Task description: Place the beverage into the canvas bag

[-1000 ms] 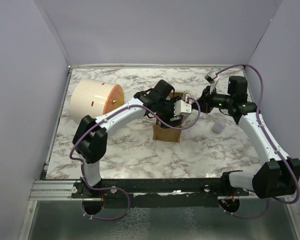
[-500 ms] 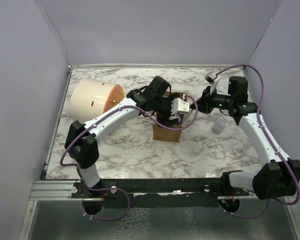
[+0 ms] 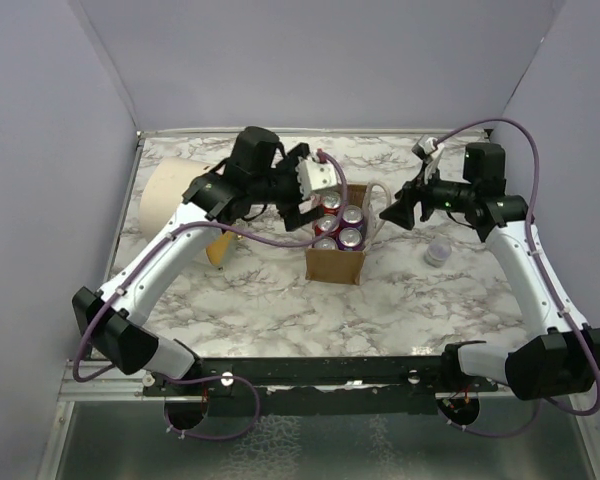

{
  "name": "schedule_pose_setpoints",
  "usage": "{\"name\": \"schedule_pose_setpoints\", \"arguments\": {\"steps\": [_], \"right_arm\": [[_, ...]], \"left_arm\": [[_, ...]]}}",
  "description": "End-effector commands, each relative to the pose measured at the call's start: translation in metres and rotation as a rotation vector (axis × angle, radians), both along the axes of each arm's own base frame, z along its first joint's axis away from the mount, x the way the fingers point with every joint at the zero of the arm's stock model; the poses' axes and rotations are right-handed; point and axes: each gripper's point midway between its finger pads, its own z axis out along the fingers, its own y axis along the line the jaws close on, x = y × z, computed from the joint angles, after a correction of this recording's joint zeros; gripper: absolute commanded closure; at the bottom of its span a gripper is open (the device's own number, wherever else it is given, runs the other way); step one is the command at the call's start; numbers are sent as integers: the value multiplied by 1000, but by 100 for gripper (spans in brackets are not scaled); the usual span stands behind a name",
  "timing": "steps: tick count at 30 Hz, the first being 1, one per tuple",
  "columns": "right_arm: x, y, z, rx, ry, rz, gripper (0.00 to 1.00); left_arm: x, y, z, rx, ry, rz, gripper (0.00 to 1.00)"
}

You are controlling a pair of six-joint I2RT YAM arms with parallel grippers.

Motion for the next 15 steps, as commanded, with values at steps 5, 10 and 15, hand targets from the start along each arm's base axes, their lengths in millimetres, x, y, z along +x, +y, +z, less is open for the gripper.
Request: {"name": "schedule_pose_setpoints", "arguments": {"steps": [5, 10, 15], "right_arm": [[-5, -29, 15, -141, -67, -114, 0], [5, -52, 25, -227, -122, -241, 0], [18, -76, 35, -296, -157, -380, 0]], "left_arm": [[60, 94, 59, -227, -71, 475, 1], [81, 153, 73, -332, -102, 731, 1], [88, 196, 87, -404, -150, 886, 1]]}}
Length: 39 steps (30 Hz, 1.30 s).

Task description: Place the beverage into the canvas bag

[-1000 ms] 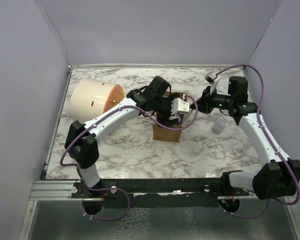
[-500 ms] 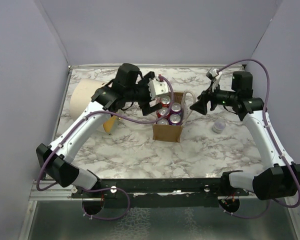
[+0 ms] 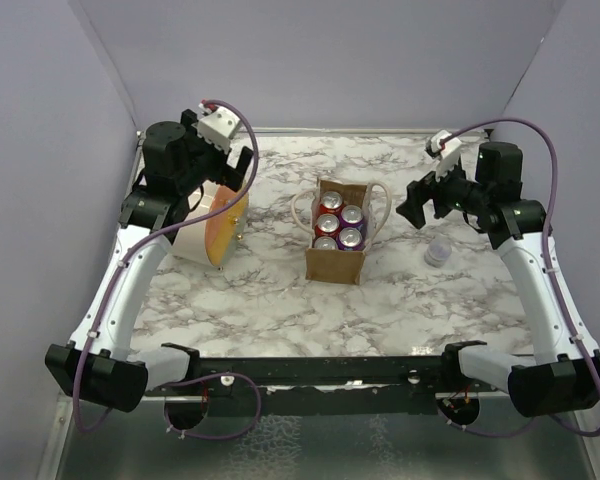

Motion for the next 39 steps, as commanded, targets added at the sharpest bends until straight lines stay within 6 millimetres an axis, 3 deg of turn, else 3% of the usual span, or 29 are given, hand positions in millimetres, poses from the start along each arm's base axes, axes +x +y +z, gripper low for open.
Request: {"name": "schedule_pose_setpoints", "arguments": {"steps": [1, 14, 19, 26, 39], "right_arm": [[17, -38, 19, -103, -74, -203, 0], [44, -91, 44, -125, -134, -534, 0], [36, -90, 53, -138, -170, -505, 0], [19, -93, 71, -129, -253, -510, 1], [-13, -98, 77, -103, -326, -538, 0]], "left_arm": [[9, 38, 26, -100, -84, 181, 1], [3, 77, 49, -144, -218, 344, 1], [-4, 84, 53, -163, -227, 364, 1], [-22, 74, 44, -167, -167, 298, 1], [-50, 78, 50, -216, -207, 299, 1]]}}
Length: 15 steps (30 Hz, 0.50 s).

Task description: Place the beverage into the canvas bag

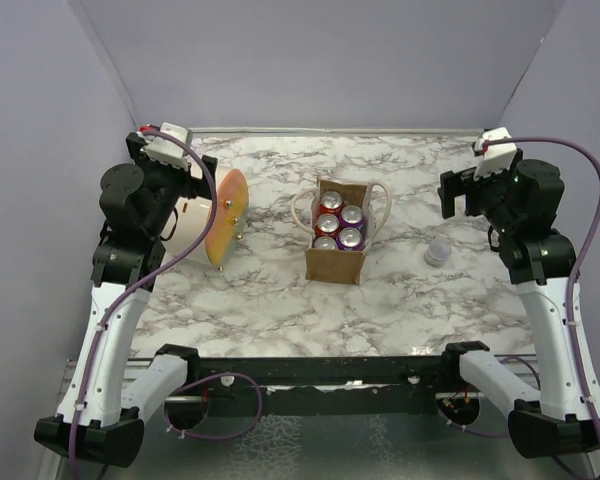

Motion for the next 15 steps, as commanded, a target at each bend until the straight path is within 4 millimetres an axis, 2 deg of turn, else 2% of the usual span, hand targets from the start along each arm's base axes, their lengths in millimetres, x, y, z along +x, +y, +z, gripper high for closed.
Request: {"name": "schedule_pose_setpoints", "arguments": {"steps": [1, 7, 12, 15], "right_arm": [[-10, -11, 12, -13, -72, -48, 0], [-22, -14, 6, -31, -58, -53, 0], [-31, -14, 13, -33, -77, -52, 0], [-35, -13, 19, -19, -90, -50, 1]], "left_arm": [[-8, 3, 2, -36, -21, 10, 1], [-8, 4, -18, 16, 3, 5, 1], [-8, 11, -32, 38, 46, 37, 1], [-11, 15, -32, 38, 45, 61, 1]]}}
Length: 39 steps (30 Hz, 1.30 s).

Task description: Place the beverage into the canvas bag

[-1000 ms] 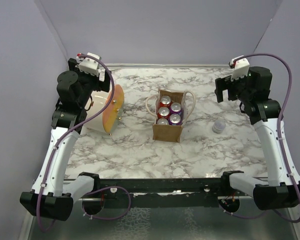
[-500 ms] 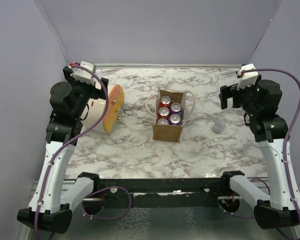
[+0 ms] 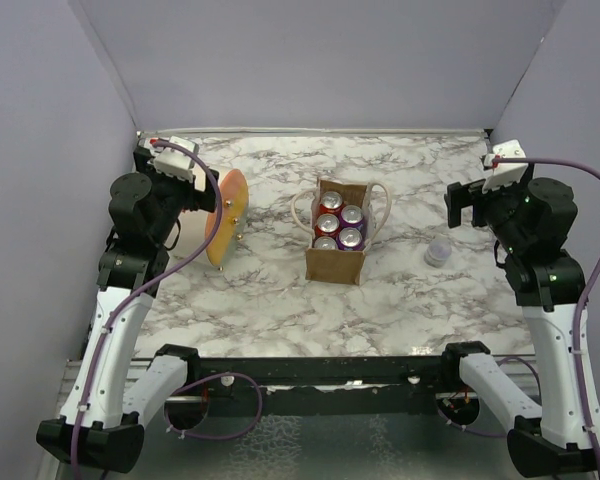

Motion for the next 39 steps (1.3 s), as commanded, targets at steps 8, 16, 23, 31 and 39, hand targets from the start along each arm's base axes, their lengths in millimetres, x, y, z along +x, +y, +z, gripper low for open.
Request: {"name": "schedule_pose_setpoints", "arguments": {"steps": [8, 16, 23, 31, 39], "right_arm": [[-16, -10, 16, -11, -52, -44, 0], [-10, -13, 2, -14, -41, -57, 0], [-8, -13, 5, -2, -43, -51, 0], [-5, -15, 5, -2, -38, -58, 0], [-8, -14, 8, -4, -56, -54, 1]], "left_arm": [[-15, 15, 13, 16, -40, 60, 1], [-6, 17, 4, -11, 1, 67, 1], [-2, 17, 2, -14, 25, 64, 1], [0, 15, 1, -14, 37, 54, 1], [-1, 13, 2, -16, 42, 39, 1]]}}
